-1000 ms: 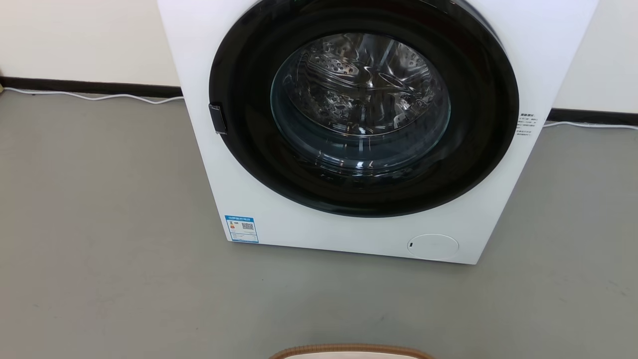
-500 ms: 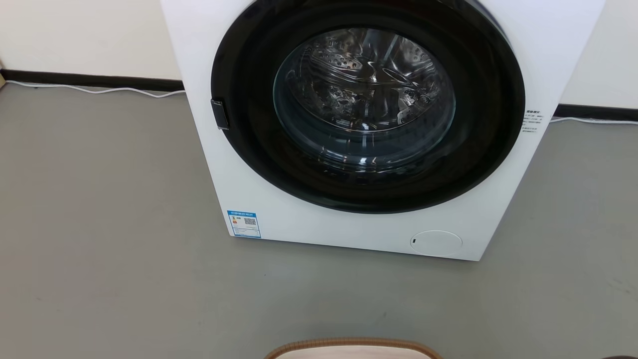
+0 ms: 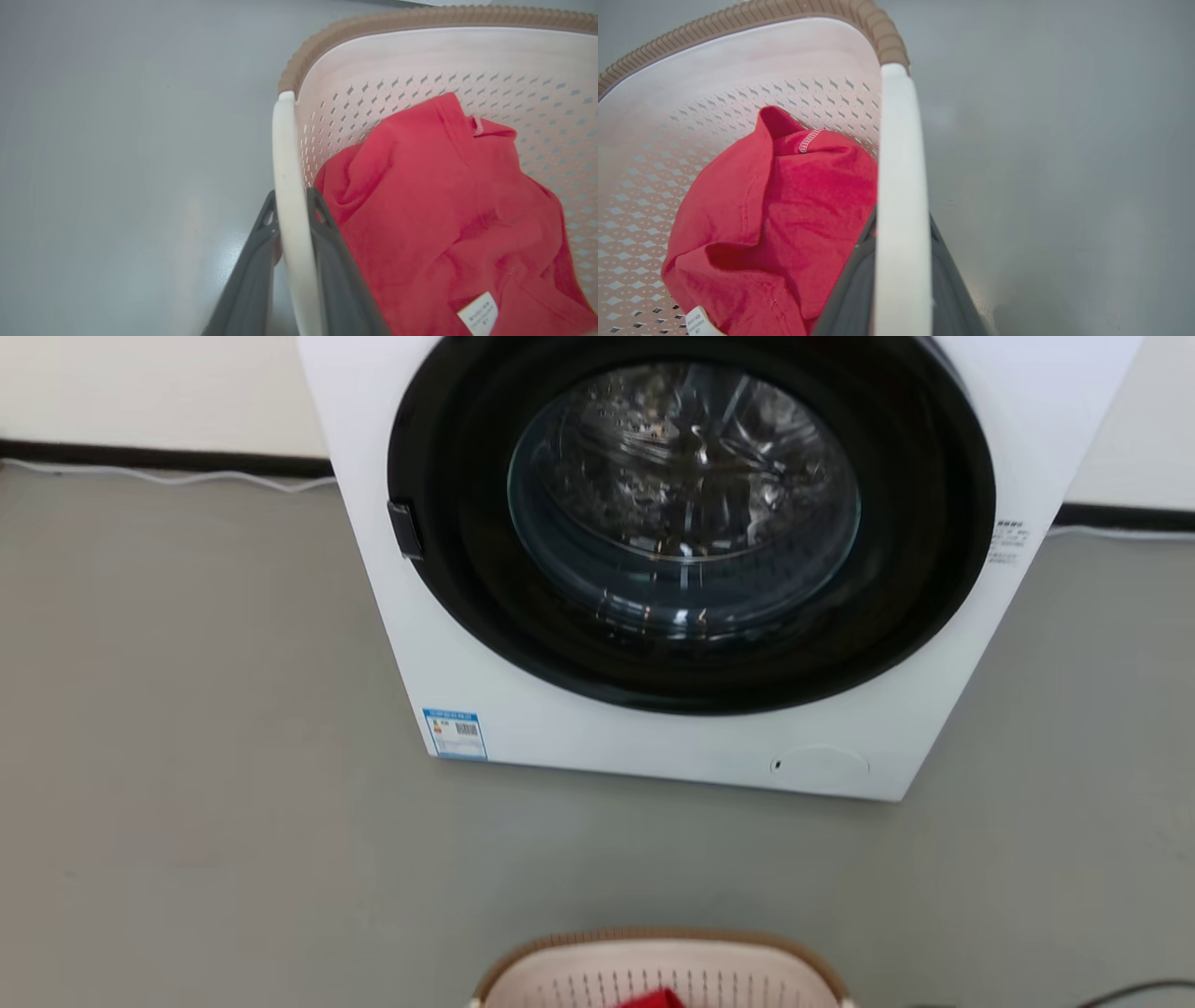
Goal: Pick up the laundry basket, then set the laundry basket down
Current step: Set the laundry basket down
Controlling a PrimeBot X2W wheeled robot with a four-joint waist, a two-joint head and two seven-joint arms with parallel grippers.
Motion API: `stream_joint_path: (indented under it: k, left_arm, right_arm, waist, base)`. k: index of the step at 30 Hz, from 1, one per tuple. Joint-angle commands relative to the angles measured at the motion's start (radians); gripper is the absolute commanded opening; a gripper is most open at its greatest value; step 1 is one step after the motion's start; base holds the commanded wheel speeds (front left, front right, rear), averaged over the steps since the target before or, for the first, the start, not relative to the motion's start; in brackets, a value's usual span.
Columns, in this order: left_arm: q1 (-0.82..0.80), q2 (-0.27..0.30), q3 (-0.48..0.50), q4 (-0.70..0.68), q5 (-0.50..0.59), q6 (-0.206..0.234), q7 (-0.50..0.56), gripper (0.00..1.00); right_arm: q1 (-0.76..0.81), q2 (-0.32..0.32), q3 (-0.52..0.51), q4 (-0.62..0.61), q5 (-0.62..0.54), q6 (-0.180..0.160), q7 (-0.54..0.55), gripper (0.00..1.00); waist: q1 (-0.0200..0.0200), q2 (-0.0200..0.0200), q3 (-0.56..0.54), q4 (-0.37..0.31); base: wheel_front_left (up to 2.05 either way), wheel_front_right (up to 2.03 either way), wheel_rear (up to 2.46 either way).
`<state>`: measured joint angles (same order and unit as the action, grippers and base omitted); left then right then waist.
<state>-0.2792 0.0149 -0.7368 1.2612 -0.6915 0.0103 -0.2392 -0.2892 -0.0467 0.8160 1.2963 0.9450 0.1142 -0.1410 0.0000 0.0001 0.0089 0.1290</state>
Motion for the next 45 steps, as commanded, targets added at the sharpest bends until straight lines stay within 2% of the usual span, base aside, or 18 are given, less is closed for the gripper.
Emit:
stream_joint_path:
  k: [1, 10, 28, 45]
  left_arm:
    - [-0.073, 0.035, 0.031, -0.008, -0.013, 0.022, -0.02, 0.0]
    - [-0.179, 0.044, 0.063, -0.034, -0.018, 0.035, -0.022, 0.0]
    - [-0.465, 0.053, 0.162, -0.158, 0.078, 0.062, -0.022, 0.0]
    - [-0.661, 0.037, 0.262, -0.225, 0.177, 0.055, -0.023, 0.0]
  right_arm:
    - [-0.046, -0.004, 0.025, -0.006, -0.006, 0.017, -0.024, 0.0]
    - [-0.145, -0.004, -0.067, -0.006, -0.108, 0.017, -0.048, 0.0]
    - [-0.465, -0.016, -0.468, -0.006, -0.504, 0.017, -0.102, 0.0]
    - [-0.678, -0.021, -0.766, -0.006, -0.825, 0.017, -0.12, 0.0]
  waist:
    - [0.0, -0.0001, 0.028, -0.003]
    - [0.0, -0.0001, 0.154, -0.009]
    - [0.0, -0.0001, 0.531, 0.012]
    - [0.0, -0.0001, 0.83, 0.052]
  base:
    - [0.0, 0.0, 0.0]
    - [0.0, 0.0, 0.0]
    - [0.0, 0.0, 0.0]
    - [0.0, 0.0, 0.0]
